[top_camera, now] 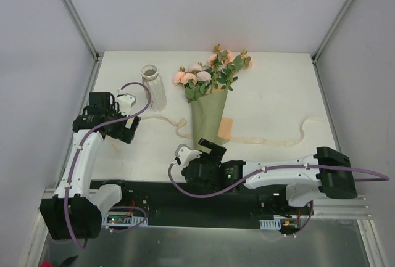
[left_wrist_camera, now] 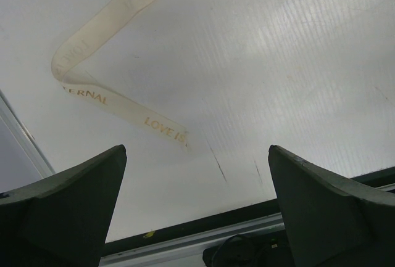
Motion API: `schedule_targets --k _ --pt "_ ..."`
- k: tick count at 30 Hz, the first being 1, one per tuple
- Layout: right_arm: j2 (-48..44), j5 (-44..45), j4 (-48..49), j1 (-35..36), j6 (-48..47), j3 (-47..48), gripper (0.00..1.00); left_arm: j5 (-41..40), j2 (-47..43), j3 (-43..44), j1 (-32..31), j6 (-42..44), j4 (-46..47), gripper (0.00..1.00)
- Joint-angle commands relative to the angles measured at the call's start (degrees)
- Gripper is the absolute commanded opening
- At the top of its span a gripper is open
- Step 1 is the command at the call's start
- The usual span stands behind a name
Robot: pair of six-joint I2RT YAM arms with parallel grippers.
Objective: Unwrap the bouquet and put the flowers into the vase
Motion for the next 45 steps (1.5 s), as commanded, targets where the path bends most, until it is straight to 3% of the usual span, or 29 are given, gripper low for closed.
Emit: schedule_targets --k 1,9,19,27,32,34,35,38,39,41,42,45 --pt "2.74 -5.61 -1.78 -0.34 1.39 1.3 0.96 0.46 -0.82 -0.7 -0.17 0.31 0.31 0.99" --pt "9.42 -4.66 5.25 -5.09 -1.76 1.57 0.96 -0.07 -0.82 -0.88 -0.17 0.66 0.31 0.99" --pt "14.79 8.5 17.19 -5.8 -9.06 2.1 0.99 -1.21 -1.09 -1.06 -0.17 1.53 0.31 0.99" --pt "3.82 23.36 34.06 -1.93 -15.65 -1.5 0.99 -1.74 -1.44 -0.09 -0.17 2.41 0.31 0.99" --pt "-4.87 30.84 33.21 -0.08 -10.41 -5.98 0.99 -1.74 -1.79 0.44 -0.17 2.5 0.31 0.99" --pt "-7.52 34.1 23.06 1.32 -3.65 -5.38 0.99 -1.74 -1.96 0.18 -0.08 2.85 0.22 0.99" --pt "-9.62 34.89 18.23 1.76 6.39 -4.68 0.99 -1.91 -1.88 0.09 -0.17 3.11 0.31 0.99" --pt "-9.74 38.32 -15.03 3.61 32.06 2.58 0.96 -2.26 -1.53 0.44 -0.17 3.47 0.4 0.99" --pt "-8.6 39.11 -36.28 4.22 53.47 5.32 0.96 -2.44 -1.44 0.79 -0.17 3.47 0.31 0.99" --pt "-2.13 39.47 -56.78 5.28 72.58 12.07 0.96 -2.09 -1.17 1.4 -0.17 3.47 0.31 0.99" --pt "0.79 40.08 -75.15 6.33 90.94 14.12 0.96 -1.91 -1.0 1.93 -0.17 3.38 0.31 0.99" --pt "8.36 40.26 -77.19 9.4 88.75 17.99 0.97 -1.74 -0.65 2.9 -0.17 2.68 0.14 0.99"
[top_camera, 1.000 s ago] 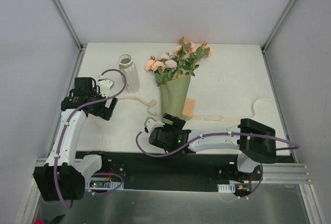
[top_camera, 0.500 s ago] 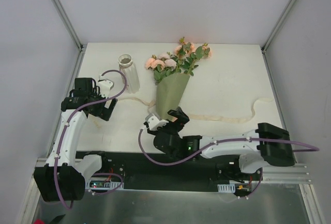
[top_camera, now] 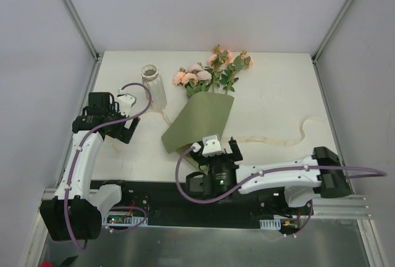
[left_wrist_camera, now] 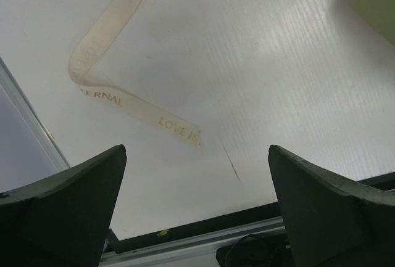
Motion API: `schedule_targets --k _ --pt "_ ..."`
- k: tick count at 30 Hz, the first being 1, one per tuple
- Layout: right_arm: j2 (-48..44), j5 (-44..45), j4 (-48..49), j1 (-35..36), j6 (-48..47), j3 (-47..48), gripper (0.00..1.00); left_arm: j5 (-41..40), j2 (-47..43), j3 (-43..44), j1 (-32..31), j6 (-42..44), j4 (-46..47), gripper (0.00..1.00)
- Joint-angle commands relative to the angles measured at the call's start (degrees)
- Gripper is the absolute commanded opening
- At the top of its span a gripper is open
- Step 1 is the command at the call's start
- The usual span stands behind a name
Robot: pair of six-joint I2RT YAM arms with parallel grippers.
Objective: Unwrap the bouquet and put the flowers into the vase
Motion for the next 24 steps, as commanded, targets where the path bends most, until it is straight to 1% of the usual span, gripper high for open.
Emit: schedule_targets --k 1,5,10,15,17,18,19,20,21,22,23,24 --pt "9.7 5.7 -40.95 3.95 31.12 6.55 0.97 -0.21 0.27 3.36 -0.17 0.16 -0.17 0.99" --pt "11.48 6.84 -40.95 2.99 31.04 12.0 0.97 -0.56 -0.16 3.71 -0.17 -0.01 -0.61 0.99" --pt "8.68 5.88 -40.95 -1.49 30.42 17.53 0.97 -0.91 -0.17 4.41 -0.17 -0.1 -1.49 0.99" --pt "4.37 0.62 -40.86 -4.92 34.9 16.5 0.97 -1.0 -0.78 5.12 -0.17 -0.01 -2.02 0.99" --pt "2.78 -0.71 -39.29 -6.24 34.73 16.49 0.97 -1.0 -0.78 5.2 -0.08 0.08 -2.19 0.99" --pt "2.34 -0.63 -35.45 -6.07 25.16 16.4 0.97 -0.74 -0.69 5.2 -0.17 0.16 -2.45 0.99" --pt "1.64 -1.67 -29.06 -6.24 17.49 15.97 0.97 -0.56 -0.52 5.29 -0.17 0.25 -2.46 0.99" --pt "1.11 -6.29 -12.81 -7.46 7.24 12.83 0.97 -0.39 -0.34 5.38 -0.17 0.25 -2.54 0.99" --pt "-0.98 -11.73 -2.29 -9.04 -12.97 10.28 0.97 -0.3 0.01 5.64 -0.17 0.25 -2.63 0.99" --pt "-2.31 -19.18 15.74 -11.06 -20.91 6.42 0.97 -0.21 0.01 5.73 -0.17 0.08 -2.63 0.99" --pt "-3.19 -34.31 20.53 -15.95 -23.69 2.21 0.97 -0.12 0.1 5.99 -0.17 -0.01 -2.72 0.99" --pt "-2.59 -39.51 21.71 -18.52 -23.98 2.17 0.97 0.05 0.01 6.08 -0.17 -0.01 -2.81 0.99"
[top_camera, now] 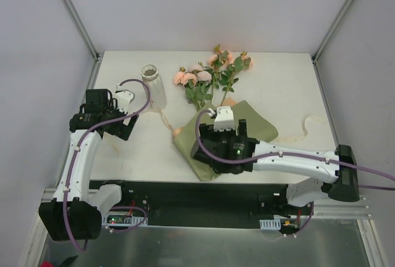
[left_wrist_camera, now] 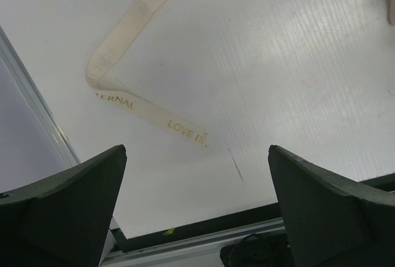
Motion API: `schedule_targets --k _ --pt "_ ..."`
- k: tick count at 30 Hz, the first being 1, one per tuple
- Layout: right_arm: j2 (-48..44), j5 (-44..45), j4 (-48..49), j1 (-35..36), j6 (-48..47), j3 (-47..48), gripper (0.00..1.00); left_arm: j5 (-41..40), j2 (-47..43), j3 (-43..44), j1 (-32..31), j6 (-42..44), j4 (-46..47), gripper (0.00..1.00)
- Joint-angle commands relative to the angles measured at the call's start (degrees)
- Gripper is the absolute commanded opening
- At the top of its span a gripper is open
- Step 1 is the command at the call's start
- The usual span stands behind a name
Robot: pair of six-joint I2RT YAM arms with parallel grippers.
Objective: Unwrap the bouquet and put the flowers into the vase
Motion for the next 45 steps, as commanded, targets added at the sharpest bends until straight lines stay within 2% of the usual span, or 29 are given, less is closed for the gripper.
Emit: schedule_targets --k 1,2,7,9,10,11,12,13,15,16,19,22,26,29,37,42,45 --pt "-0.43 -32.7 25.24 -10.83 -28.07 -6.06 0.97 0.53 -0.17 2.54 -0.17 -0.01 -1.58 0.99" --pt "1.15 -36.74 24.27 -12.93 -28.77 -3.09 0.97 0.63 -0.34 2.46 -0.17 0.08 -1.76 0.99" --pt "9.6 -38.71 21.71 -16.54 -33.95 4.93 0.97 2.2 -0.52 2.01 -0.17 0.69 -3.16 0.99" --pt "8.91 -47.38 24.34 -23.29 -34.23 5.2 0.97 5.8 -0.26 3.42 -0.69 0.6 -5.09 0.99" --pt "8.82 -51.24 25.14 -29.33 -31.96 5.37 0.97 7.03 -0.08 4.29 -1.83 -0.01 -5.88 0.99" --pt "8.9 -56.59 25.14 -32.09 -31.24 5.46 0.97 8.17 0.01 6.39 -3.23 -0.79 -7.46 0.99" --pt "9.6 -58.38 25.14 -34.2 -30.8 5.81 0.97 8.01 0.44 7.45 -5.68 -1.76 -7.82 0.99" --pt "10.65 -58.66 21.66 -37.01 -30.71 7.99 0.97 7.4 0.8 8.42 -12.32 -3.86 -8.26 0.99" --pt "14.41 -56.31 16.65 -38.35 -32.72 11.25 0.97 5.46 2.9 11.32 -18.94 -5.63 -8.18 0.99" --pt "15.05 -54.9 14.36 -38.27 -33.6 11.87 0.97 5.55 4.3 14.03 -23.15 -7.2 -8.09 0.99" --pt "13.56 -43.34 13.46 -34.59 -36.5 9.26 0.97 7.13 12.38 19.92 -28.27 -9.58 -7.91 0.99" --pt "11.55 -37.5 13.01 -31.95 -36.95 6.18 0.97 7.48 21.17 25.11 -31.01 -9.85 -6.16 0.99" --pt "6.45 -35.2 15.56 -30.18 -37.12 -3.03 0.97 10.82 33.02 31.62 -32.34 -11.08 -4.58 0.99" --pt "7.14 -33.1 15.74 -29.57 -37.39 -5.69 0.96 11.7 37.26 34.18 -32.34 -11.96 -3.08 0.99" --pt "11.1 -28.87 16.8 -29.3 -38.97 -7.19 0.97 12.32 41.22 35.85 -32.34 -13.46 -1.59 0.99" --pt "5.22 -24.39 16.27 -24.91 -39.06 -9.21 0.97 12.32 45.09 38.66 -32.34 -14.07 -1.67 0.99" --pt "2.14 -26.23 17.49 -21.57 -38.36 -11.49 0.96 11.01 47.99 41.03 -32.34 -14.95 -1.76 0.99"
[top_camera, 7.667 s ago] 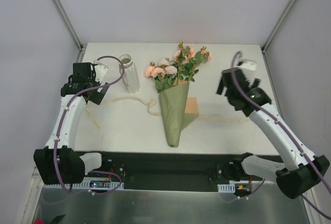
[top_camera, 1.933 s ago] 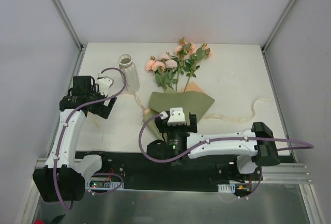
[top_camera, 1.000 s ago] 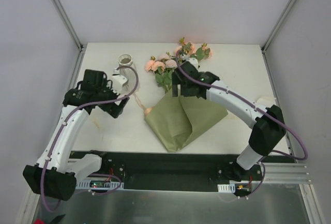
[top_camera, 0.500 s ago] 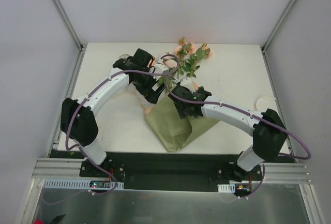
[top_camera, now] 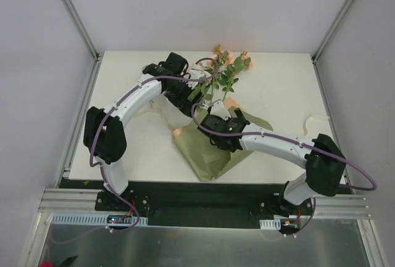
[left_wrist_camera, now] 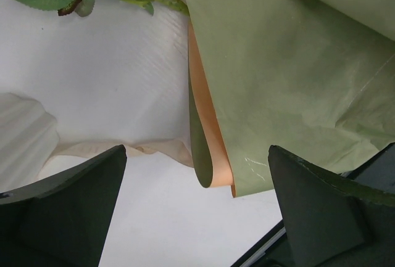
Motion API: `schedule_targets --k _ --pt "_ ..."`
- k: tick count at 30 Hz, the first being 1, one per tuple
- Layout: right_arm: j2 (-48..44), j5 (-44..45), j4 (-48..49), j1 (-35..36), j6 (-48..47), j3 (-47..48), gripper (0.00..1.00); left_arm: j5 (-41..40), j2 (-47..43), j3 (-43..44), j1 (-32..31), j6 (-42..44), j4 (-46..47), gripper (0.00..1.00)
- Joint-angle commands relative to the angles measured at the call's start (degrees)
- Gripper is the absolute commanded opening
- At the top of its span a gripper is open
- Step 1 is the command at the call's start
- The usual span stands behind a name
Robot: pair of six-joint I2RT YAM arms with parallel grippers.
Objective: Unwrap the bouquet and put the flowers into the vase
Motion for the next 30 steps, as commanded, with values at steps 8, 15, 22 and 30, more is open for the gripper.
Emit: schedule_targets --k 8,15,22,30 --pt "0.77 4.96 -1.23 6.56 1.94 -3.53 0.96 -0.87 5.1 5.12 -0.01 -2.5 -0.21 0.99" --pt "3.76 24.2 -26.06 6.47 24.38 4.63 0.97 -0.35 5.1 5.38 -0.18 -1.88 -0.91 0.99" --pt "-8.68 28.1 -53.27 9.37 65.3 5.09 0.97 1.14 7.73 7.84 -2.9 -0.22 -2.67 0.99" --pt "-19.08 20.01 -53.27 6.56 74.35 -6.16 0.97 2.38 12.92 11.35 -5.28 0.84 -4.51 0.99"
